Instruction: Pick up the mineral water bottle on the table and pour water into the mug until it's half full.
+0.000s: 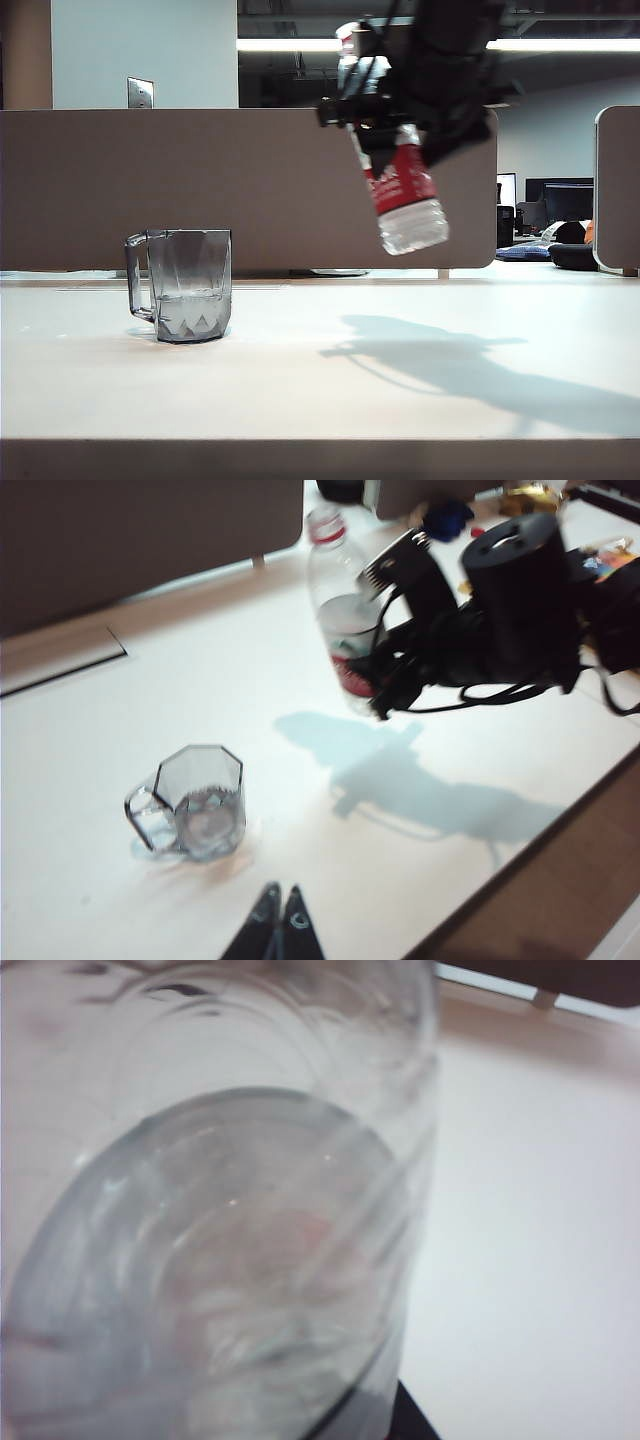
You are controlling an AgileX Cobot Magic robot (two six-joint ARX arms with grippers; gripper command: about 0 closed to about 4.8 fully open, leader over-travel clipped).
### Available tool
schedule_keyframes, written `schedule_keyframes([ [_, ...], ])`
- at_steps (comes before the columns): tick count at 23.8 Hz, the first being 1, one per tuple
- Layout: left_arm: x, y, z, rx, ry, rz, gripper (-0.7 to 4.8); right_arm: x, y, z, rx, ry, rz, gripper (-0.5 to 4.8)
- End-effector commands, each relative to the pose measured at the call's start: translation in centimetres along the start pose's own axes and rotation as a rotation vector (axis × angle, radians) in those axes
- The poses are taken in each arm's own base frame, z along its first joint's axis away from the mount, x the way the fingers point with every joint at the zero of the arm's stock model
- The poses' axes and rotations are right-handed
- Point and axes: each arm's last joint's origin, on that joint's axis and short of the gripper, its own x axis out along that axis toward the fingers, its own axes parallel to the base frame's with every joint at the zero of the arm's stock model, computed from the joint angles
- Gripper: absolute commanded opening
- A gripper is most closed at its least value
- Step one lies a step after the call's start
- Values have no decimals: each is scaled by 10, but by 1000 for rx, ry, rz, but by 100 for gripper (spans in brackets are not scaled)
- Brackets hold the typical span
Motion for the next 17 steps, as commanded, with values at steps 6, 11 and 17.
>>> schedule_keyframes([
  [6, -1, 0, -2, -2, 22, -1, -5, -8, -27, -46, 234, -206, 89, 233],
  [11, -1, 0, -5, -8, 54, -2, -5, 0, -30, -65, 256, -256, 106, 233],
  [17, -1, -1, -6, 16, 62, -4, -5, 23, -32, -78, 239, -234, 111, 233],
])
